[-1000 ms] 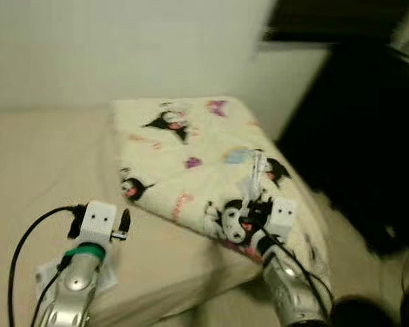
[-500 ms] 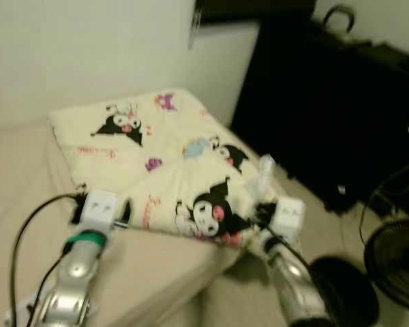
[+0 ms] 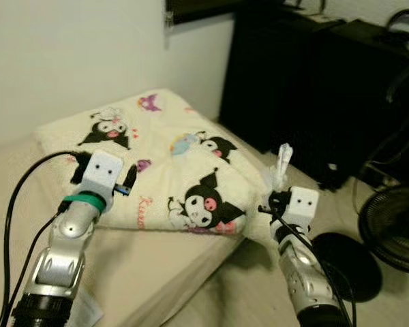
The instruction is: Clean up the room
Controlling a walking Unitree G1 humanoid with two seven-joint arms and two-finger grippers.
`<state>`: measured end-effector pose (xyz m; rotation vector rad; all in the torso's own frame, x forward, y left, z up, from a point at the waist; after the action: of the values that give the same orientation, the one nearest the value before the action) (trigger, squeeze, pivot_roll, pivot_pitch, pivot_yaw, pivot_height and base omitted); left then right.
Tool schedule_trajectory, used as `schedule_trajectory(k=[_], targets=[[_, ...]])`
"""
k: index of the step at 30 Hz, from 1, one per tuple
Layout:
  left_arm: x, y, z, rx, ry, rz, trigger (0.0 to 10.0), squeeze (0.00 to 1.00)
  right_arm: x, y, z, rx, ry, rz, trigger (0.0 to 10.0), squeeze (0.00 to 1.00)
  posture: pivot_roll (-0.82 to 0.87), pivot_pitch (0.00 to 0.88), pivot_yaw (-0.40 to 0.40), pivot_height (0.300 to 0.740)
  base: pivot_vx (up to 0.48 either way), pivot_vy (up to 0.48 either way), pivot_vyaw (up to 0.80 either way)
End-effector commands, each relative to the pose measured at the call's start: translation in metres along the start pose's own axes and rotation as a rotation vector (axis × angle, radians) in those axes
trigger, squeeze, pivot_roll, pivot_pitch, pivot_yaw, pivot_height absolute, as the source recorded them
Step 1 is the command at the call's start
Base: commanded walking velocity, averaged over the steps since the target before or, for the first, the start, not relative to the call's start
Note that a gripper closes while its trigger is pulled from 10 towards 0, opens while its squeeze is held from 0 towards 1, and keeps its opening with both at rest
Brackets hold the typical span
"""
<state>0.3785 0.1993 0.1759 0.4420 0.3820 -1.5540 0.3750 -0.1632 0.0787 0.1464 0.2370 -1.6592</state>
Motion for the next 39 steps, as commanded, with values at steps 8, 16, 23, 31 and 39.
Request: schedule_trajectory(k=[8,16,23,31,39], targets=[[0.017,-0.003,-0.032,-0.087,-0.07,-0.02,10.0,0.0,0.011,-0.012,-0.006,-0.004,0.021,-0.06,10.0,0.0,0.23,0.02,0.068,0.74,0.0,0.0,-0.8],[0.062,-0.025,-0.073,-0.174,-0.107,-0.089,10.0,0.0,0.028,-0.024,-0.013,-0.008,0.064,-0.156,10.0,0.0,0.18,0.02,0.054,0.74,0.0,0.0,-0.8],[0.07,-0.03,-0.066,-0.161,-0.123,-0.107,10.0,0.0,0.031,-0.025,-0.014,-0.008,0.05,-0.16,10.0,0.0,0.21,0.008,0.094,0.74,0.0,0.0,-0.8],[0.06,-0.025,-0.071,-0.158,-0.107,-0.077,10.0,0.0,0.026,-0.029,-0.012,0.004,0.065,-0.176,10.0,0.0,0.21,0.01,0.13,0.74,0.0,0.0,-0.8],[0.052,-0.016,-0.057,-0.114,-0.085,-0.079,10.0,0.0,0.025,-0.03,-0.012,0.008,0.057,-0.18,10.0,0.0,0.22,0.014,0.171,0.74,0.0,0.0,-0.8]])
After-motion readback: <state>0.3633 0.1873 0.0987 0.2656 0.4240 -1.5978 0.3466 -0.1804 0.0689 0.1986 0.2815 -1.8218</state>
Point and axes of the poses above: a point about 5 cm out from each wrist's last joint towards the gripper, its own y axis pointing out of the wrist towards the gripper, its own z axis along the axis of the wrist's last joint, x = y × z, the point moved 6 cm from there along y, pointing out of the wrist towards the gripper, and after that the axes turned 4 degrees about y, right-handed, at the moved point
